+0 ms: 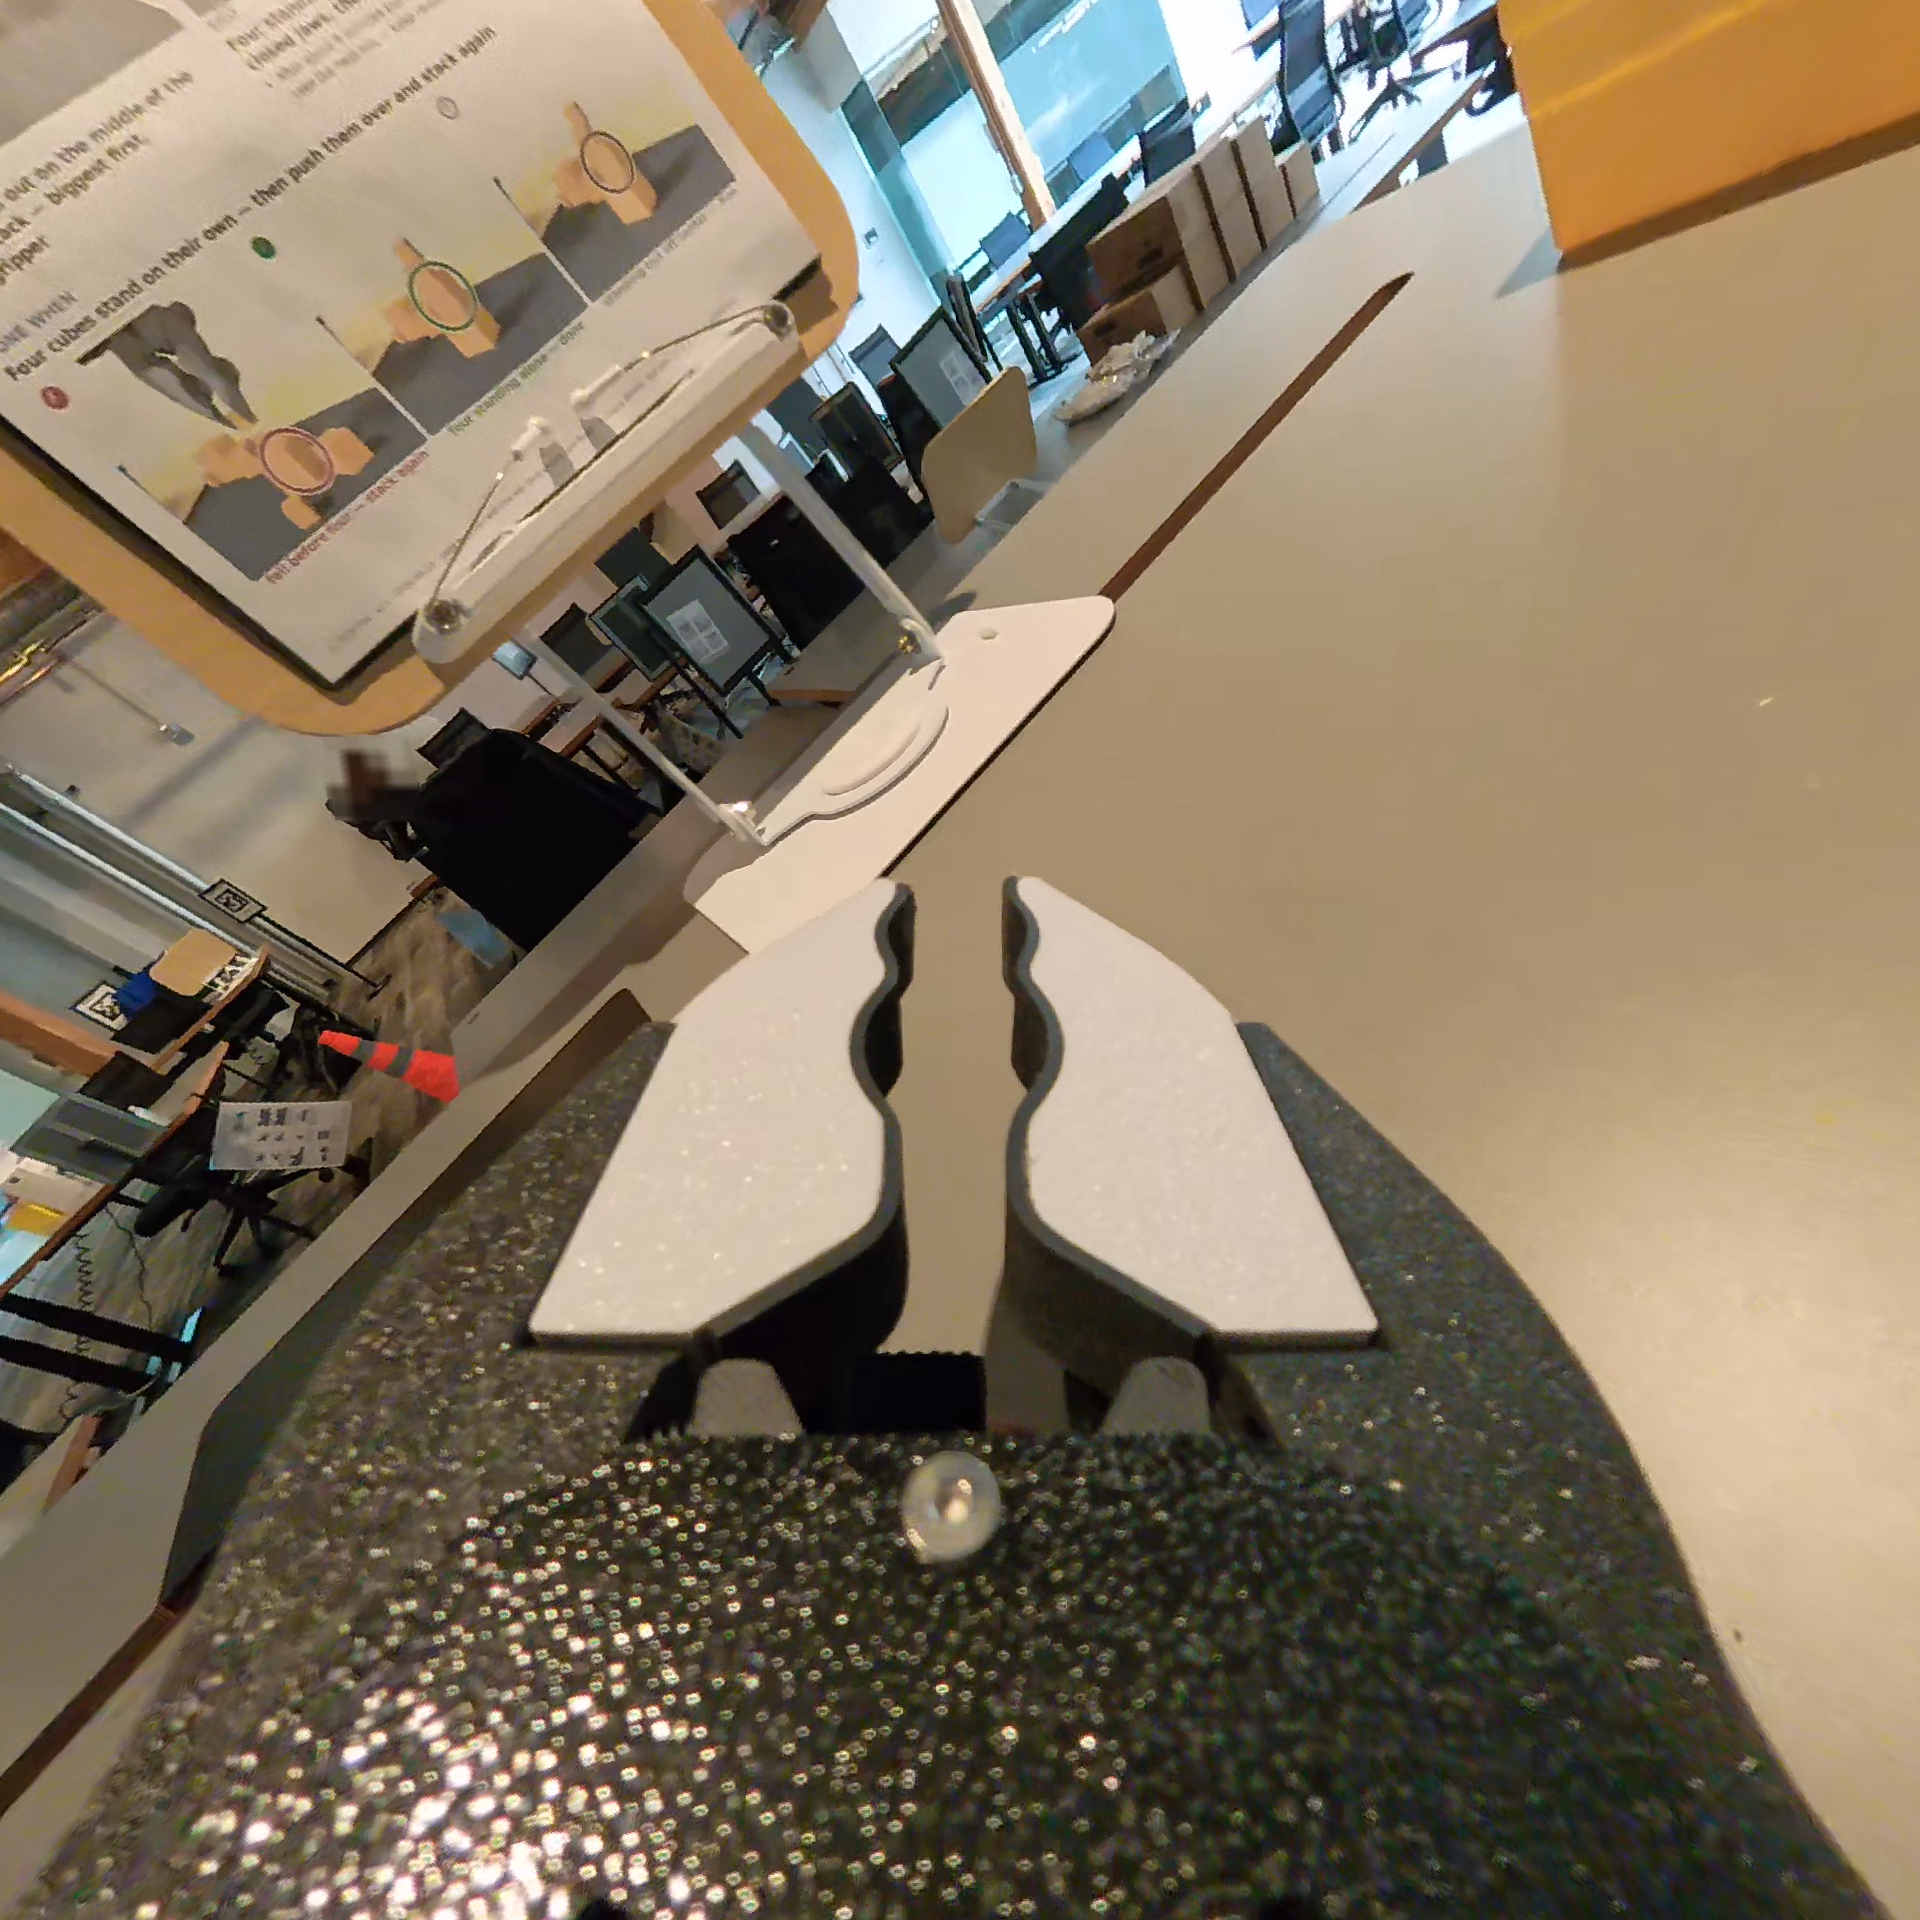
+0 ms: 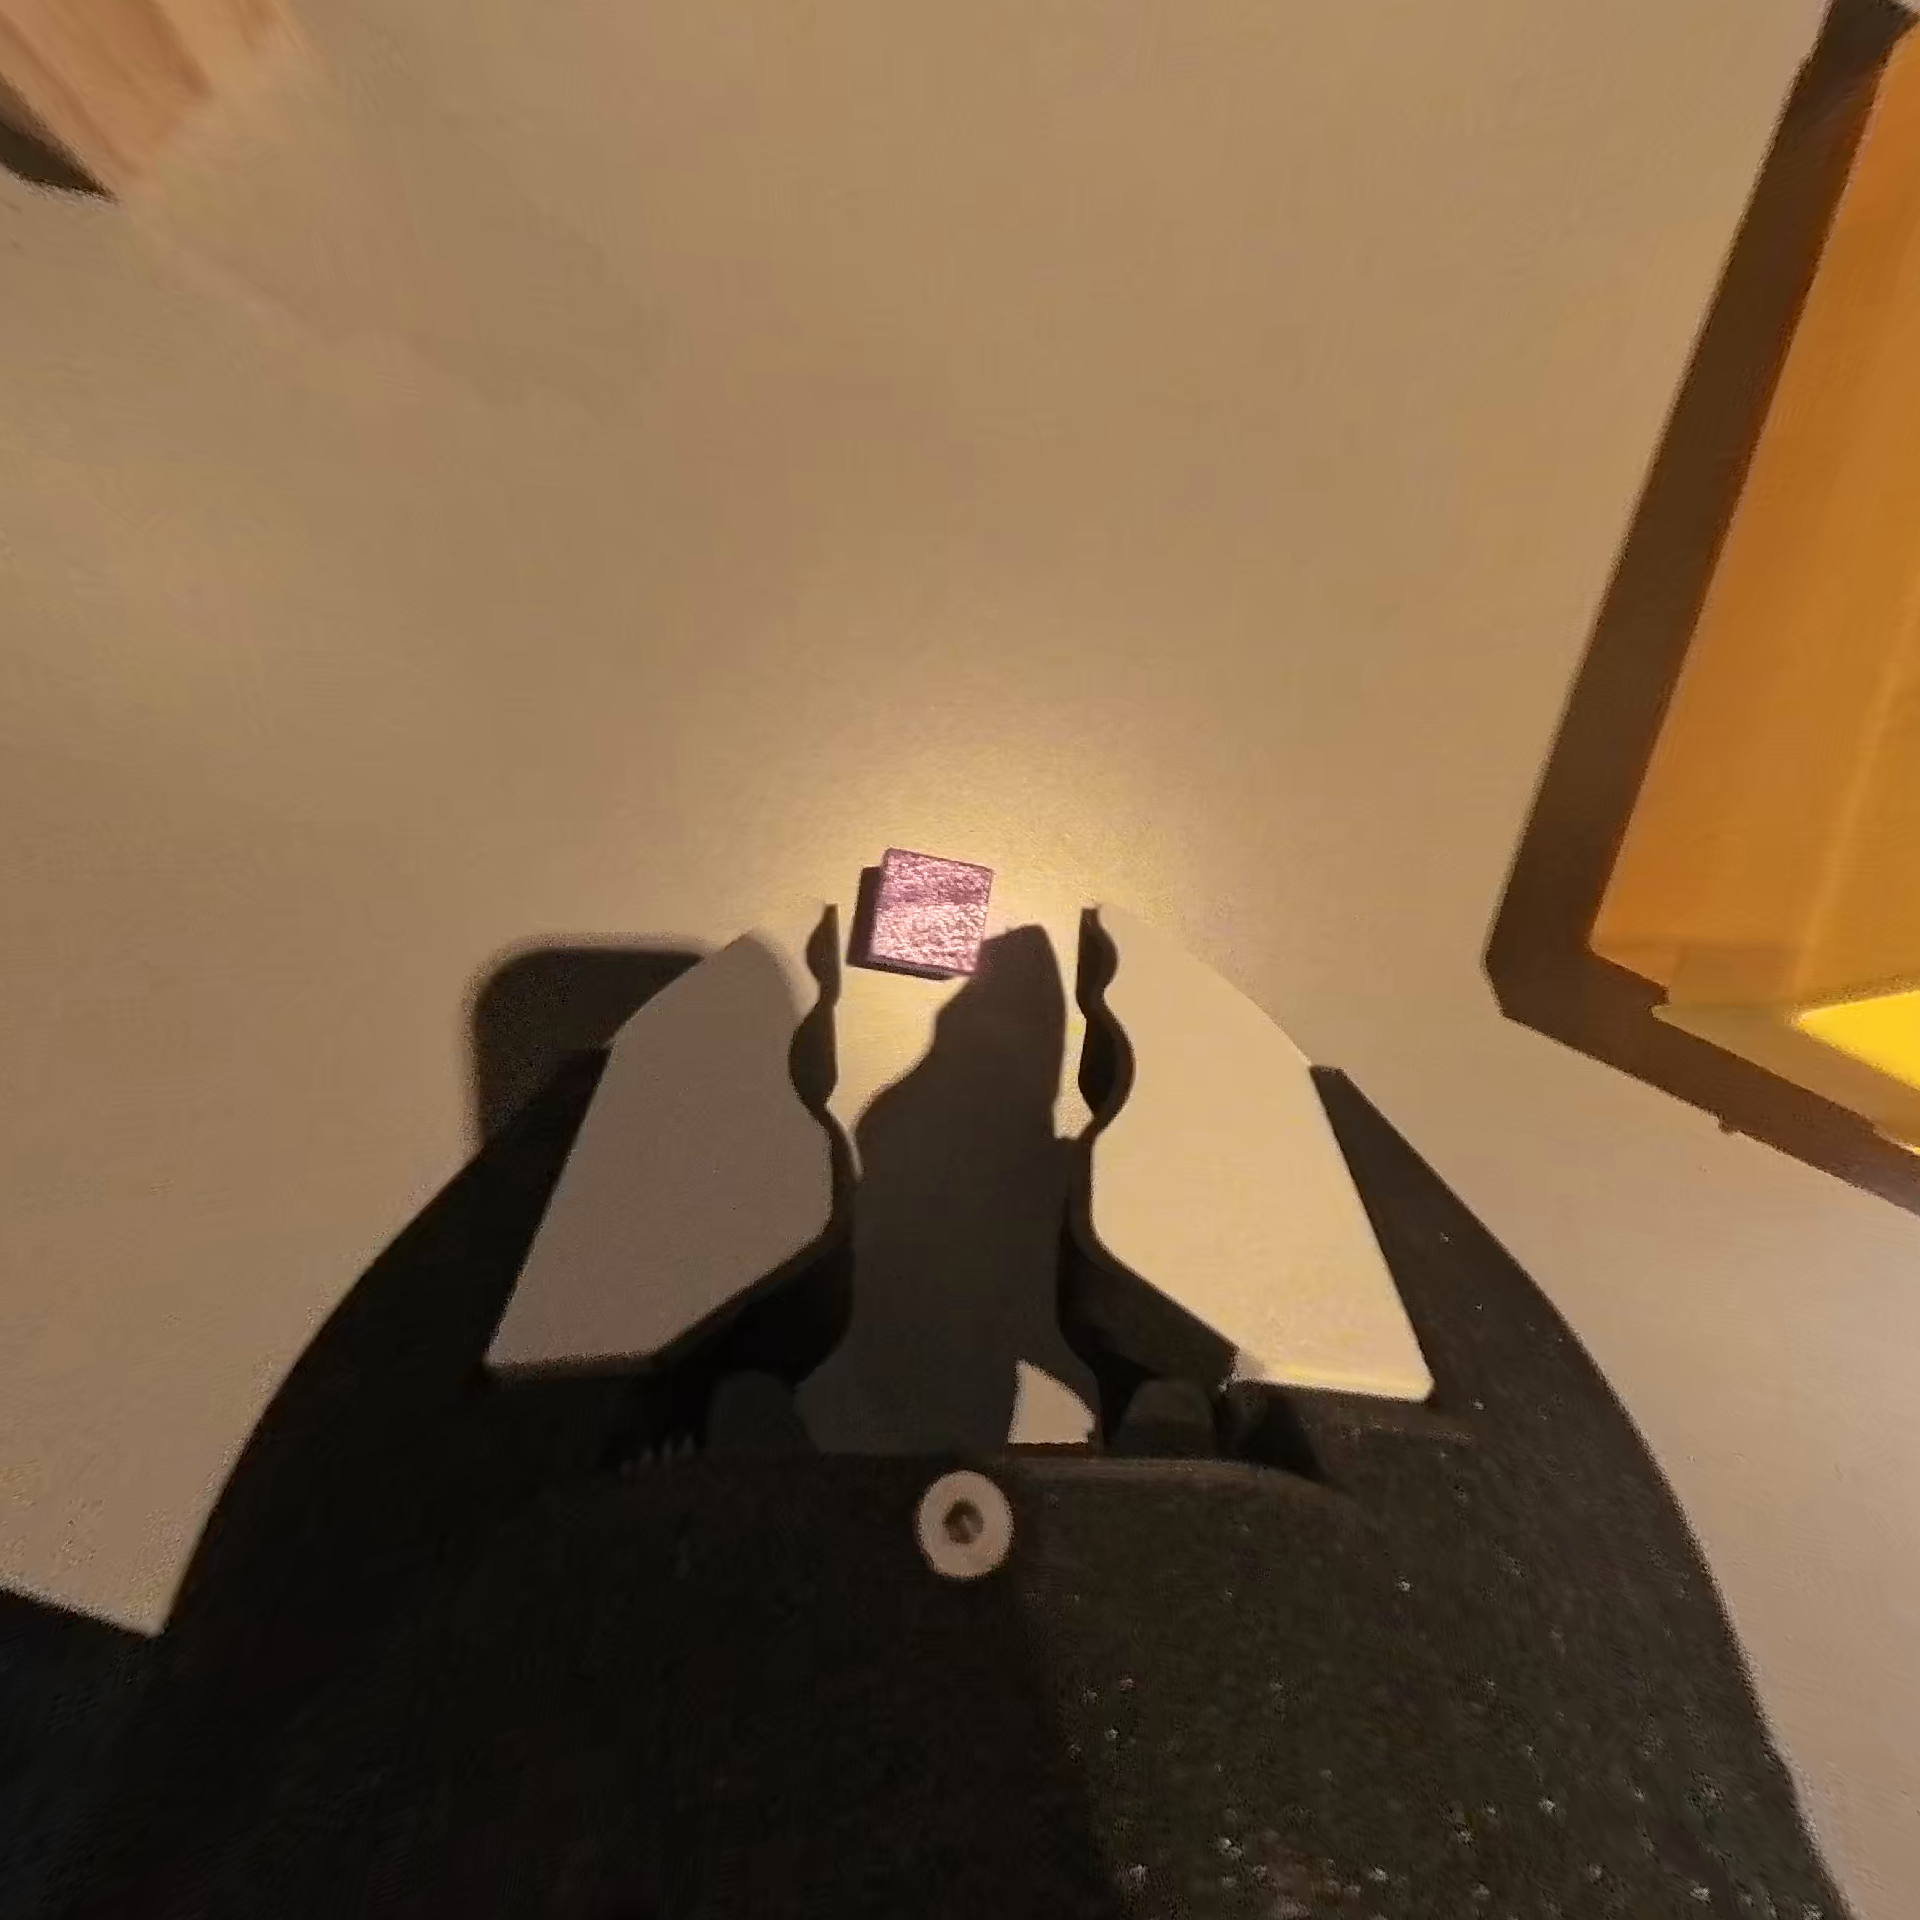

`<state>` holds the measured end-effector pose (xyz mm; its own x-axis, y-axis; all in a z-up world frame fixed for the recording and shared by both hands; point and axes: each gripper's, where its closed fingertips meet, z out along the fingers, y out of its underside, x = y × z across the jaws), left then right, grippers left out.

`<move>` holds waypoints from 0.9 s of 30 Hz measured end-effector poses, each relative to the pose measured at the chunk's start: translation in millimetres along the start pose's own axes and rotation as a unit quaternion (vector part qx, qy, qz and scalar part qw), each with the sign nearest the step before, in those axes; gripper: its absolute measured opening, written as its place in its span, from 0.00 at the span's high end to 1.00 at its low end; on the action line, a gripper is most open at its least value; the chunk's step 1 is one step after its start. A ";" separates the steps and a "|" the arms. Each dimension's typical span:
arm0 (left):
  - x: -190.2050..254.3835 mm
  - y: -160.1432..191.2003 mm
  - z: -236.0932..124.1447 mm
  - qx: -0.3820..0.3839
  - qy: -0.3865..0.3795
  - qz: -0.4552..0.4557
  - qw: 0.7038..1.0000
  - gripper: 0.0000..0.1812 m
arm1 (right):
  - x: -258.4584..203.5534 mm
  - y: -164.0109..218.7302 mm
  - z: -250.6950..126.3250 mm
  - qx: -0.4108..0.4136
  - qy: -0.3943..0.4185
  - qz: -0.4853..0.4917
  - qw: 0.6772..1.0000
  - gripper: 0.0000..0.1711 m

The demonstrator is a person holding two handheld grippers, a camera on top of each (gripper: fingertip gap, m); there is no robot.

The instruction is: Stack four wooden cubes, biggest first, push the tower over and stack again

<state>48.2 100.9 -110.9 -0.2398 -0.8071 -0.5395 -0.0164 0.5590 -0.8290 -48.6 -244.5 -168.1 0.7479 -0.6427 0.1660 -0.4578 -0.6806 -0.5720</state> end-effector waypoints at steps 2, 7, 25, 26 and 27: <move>0.1 -0.6 -3.6 0.004 0.002 -0.004 1.000 0.92 | 1.1 4.7 6.7 -0.011 0.000 0.003 1.000 0.75; 3.9 -2.4 -16.9 0.013 0.012 -0.011 1.000 0.92 | -15.8 -8.3 8.9 0.025 -0.070 -0.004 0.997 0.87; -7.1 9.9 -30.0 -0.003 0.019 -0.039 0.999 0.94 | -159.8 -225.4 -64.1 0.168 -0.287 -0.432 0.838 0.88; -5.4 11.7 -28.7 -0.012 0.022 -0.034 0.999 0.94 | -162.3 -229.9 -62.6 0.165 -0.292 -0.431 0.838 0.88; -3.6 13.4 -27.4 -0.019 0.023 -0.028 0.999 0.94 | -164.3 -232.7 -61.2 0.160 -0.296 -0.430 0.837 0.88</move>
<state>22.3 116.5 -116.0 -0.2822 -0.8280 -0.4845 -0.0678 0.5210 -0.8509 -94.4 -2.1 -13.1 0.8853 0.3897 0.2537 0.4548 -0.6119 -0.6471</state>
